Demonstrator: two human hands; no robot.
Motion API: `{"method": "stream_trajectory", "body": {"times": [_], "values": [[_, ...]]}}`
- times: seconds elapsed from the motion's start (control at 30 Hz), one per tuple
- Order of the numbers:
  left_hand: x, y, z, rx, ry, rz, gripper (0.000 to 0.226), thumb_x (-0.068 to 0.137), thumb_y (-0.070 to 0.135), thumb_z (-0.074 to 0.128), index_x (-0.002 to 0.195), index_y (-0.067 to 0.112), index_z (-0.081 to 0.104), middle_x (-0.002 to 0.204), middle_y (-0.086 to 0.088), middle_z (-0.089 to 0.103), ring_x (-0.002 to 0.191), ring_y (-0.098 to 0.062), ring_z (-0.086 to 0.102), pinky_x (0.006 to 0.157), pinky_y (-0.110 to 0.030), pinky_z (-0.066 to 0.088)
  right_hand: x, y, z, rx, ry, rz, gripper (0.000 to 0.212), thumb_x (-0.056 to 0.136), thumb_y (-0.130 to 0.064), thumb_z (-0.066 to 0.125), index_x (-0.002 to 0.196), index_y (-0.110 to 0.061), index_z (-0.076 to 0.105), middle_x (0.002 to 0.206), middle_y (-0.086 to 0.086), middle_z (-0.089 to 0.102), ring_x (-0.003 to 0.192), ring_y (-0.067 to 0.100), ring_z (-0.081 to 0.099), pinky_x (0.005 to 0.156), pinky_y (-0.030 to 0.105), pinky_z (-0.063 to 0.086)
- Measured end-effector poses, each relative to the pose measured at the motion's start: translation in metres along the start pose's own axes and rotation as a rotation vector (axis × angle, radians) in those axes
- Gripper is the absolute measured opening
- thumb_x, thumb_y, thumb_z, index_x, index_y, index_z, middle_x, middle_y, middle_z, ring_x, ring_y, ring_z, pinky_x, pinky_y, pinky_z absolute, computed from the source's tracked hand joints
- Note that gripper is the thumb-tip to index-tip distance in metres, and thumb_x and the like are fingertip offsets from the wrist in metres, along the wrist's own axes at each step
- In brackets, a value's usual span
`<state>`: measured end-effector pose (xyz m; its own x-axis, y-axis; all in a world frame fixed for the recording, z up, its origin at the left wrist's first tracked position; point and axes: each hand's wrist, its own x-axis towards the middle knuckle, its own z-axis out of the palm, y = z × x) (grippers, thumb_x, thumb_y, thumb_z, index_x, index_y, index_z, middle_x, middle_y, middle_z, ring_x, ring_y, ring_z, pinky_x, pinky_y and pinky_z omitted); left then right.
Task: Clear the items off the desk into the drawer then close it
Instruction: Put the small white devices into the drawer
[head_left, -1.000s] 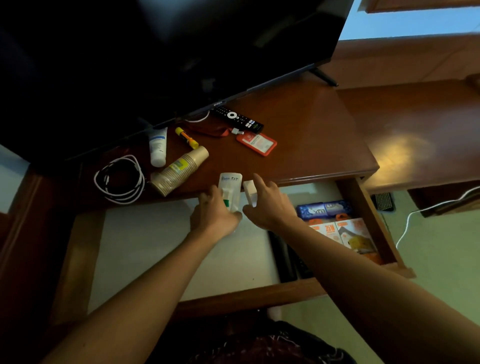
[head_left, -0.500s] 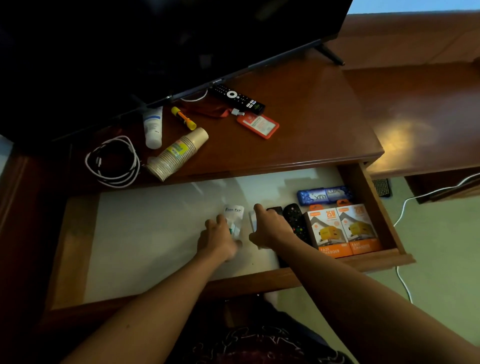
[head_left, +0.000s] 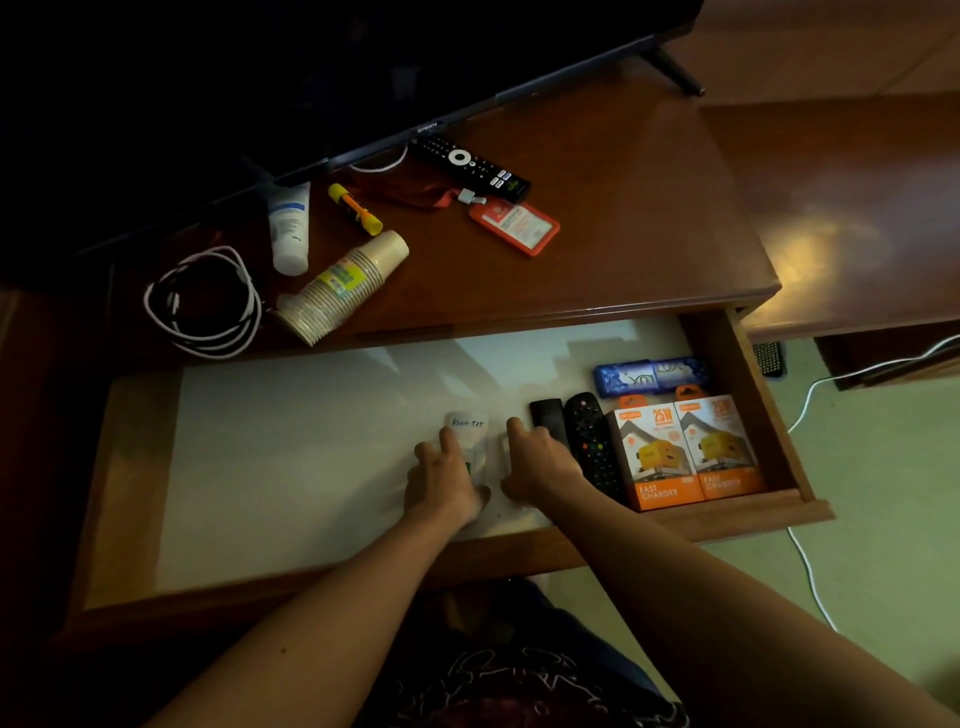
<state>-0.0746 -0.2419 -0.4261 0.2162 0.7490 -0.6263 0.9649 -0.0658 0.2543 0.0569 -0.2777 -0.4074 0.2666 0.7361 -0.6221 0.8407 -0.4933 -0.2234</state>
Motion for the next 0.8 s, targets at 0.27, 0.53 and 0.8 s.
{"method": "stream_trajectory", "body": {"times": [0.27, 0.53, 0.8], "values": [[0.0, -0.005, -0.004, -0.096, -0.009, 0.021, 0.071, 0.089, 0.046, 0.063, 0.143, 0.022, 0.023, 0.133, -0.015, 0.04, 0.112, -0.034, 0.054, 0.089, -0.04, 0.05, 0.0, -0.003, -0.004, -0.084, 0.014, -0.001, 0.052, 0.089, -0.025, 0.069, 0.133, -0.009, 0.045, 0.131, 0.019, 0.042, 0.116, 0.04, 0.054, 0.088, 0.046, 0.052], [-0.002, -0.005, -0.004, -0.186, -0.029, 0.036, 0.067, 0.087, 0.04, 0.069, 0.138, 0.021, 0.029, 0.13, -0.014, 0.045, 0.112, -0.032, 0.054, 0.092, -0.043, 0.052, -0.003, 0.005, -0.009, -0.187, 0.046, -0.064, 0.037, 0.09, -0.015, 0.063, 0.125, -0.004, 0.056, 0.13, 0.017, 0.046, 0.118, 0.037, 0.05, 0.09, 0.046, 0.051], [-0.012, 0.0, 0.011, -0.274, -0.028, 0.035, 0.068, 0.083, 0.043, 0.073, 0.134, 0.024, 0.032, 0.131, -0.011, 0.049, 0.116, -0.031, 0.053, 0.092, -0.037, 0.049, -0.005, 0.015, -0.008, -0.19, 0.047, -0.097, 0.039, 0.088, -0.02, 0.071, 0.122, -0.006, 0.058, 0.127, 0.016, 0.05, 0.117, 0.036, 0.052, 0.091, 0.046, 0.051]]}}
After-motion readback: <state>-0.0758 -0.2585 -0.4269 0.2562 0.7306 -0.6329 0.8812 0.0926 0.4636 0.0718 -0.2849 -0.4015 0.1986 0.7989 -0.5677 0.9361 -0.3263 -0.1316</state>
